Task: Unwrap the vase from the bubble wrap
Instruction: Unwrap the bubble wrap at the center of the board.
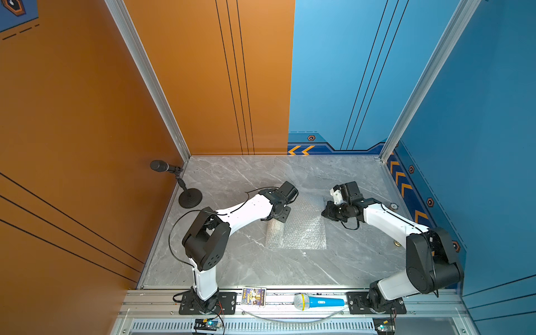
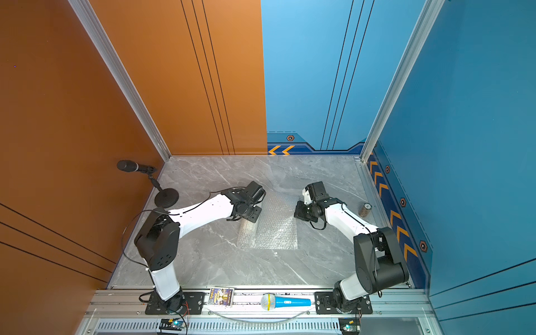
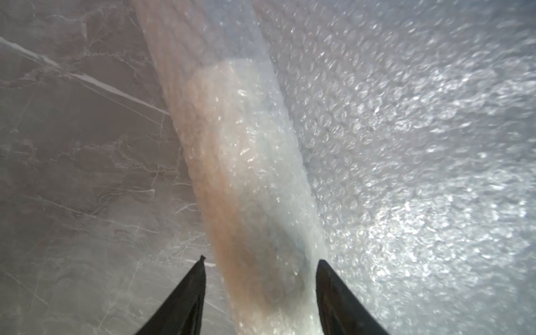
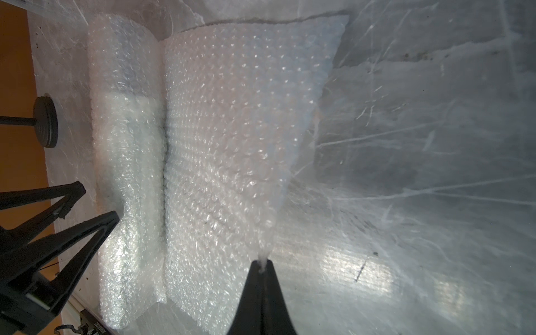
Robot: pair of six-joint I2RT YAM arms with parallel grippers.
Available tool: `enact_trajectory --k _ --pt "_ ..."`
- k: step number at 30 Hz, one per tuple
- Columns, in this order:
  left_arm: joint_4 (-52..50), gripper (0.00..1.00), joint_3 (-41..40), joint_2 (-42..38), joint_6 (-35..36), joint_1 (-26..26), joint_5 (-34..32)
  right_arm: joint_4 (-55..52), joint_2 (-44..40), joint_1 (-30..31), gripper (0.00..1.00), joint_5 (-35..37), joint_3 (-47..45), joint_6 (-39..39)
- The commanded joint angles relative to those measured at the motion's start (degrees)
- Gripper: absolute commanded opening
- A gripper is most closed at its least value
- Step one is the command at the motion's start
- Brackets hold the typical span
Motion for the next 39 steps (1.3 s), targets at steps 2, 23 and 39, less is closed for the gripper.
enact_trajectory --k 2,23,39 --pt "-1.7 0.62 1.1 1.7 0.2 0.1 -0.3 -0.4 0.4 0.2 0.00 -0.4 0.3 -1.0" --pt "1.5 0.62 -9.7 -5.4 -0.8 8.6 4.5 -1.2 1.0 -1.2 0.00 -0.4 0.4 -2.2" --pt "6.6 0.62 -18.0 -10.0 -1.5 17.4 9.8 -1.2 1.1 -1.5 0.00 -0.2 0.1 -2.2"
